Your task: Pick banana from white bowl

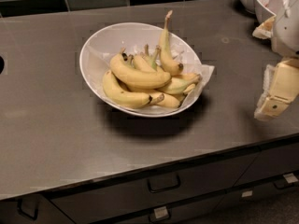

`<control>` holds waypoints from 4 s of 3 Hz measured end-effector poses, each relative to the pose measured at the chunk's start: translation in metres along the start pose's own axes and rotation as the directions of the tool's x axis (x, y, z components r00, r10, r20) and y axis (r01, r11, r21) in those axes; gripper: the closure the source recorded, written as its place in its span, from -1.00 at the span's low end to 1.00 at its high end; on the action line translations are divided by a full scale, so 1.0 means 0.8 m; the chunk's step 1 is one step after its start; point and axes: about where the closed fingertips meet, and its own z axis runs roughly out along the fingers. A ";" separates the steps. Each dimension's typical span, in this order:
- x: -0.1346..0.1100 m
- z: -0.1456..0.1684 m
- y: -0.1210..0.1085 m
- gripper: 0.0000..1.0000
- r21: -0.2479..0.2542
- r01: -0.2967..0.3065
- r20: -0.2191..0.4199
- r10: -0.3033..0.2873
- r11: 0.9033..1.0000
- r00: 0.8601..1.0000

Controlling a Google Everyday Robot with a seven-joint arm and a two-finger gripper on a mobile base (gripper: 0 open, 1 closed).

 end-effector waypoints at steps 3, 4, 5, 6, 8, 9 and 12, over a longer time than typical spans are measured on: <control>-0.101 -0.015 0.003 -1.00 0.020 0.084 0.126 -0.086 0.996 0.988; -0.171 -0.031 0.005 -1.00 0.034 0.106 0.223 -0.111 0.994 0.968; -0.171 -0.031 0.005 -1.00 0.034 0.106 0.224 -0.111 0.994 0.968; -0.202 -0.017 0.009 -1.00 0.001 0.112 0.244 -0.109 0.994 0.964; -0.265 0.046 -0.010 -1.00 -0.089 0.056 0.216 -0.036 0.995 0.976; -0.268 0.048 -0.009 -1.00 -0.091 0.056 0.216 -0.036 0.994 0.976; -0.290 0.113 -0.024 -0.68 -0.162 -0.023 0.176 0.051 0.987 0.983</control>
Offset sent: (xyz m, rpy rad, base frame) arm 0.0148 0.0648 0.0182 0.0678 -0.0534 0.0970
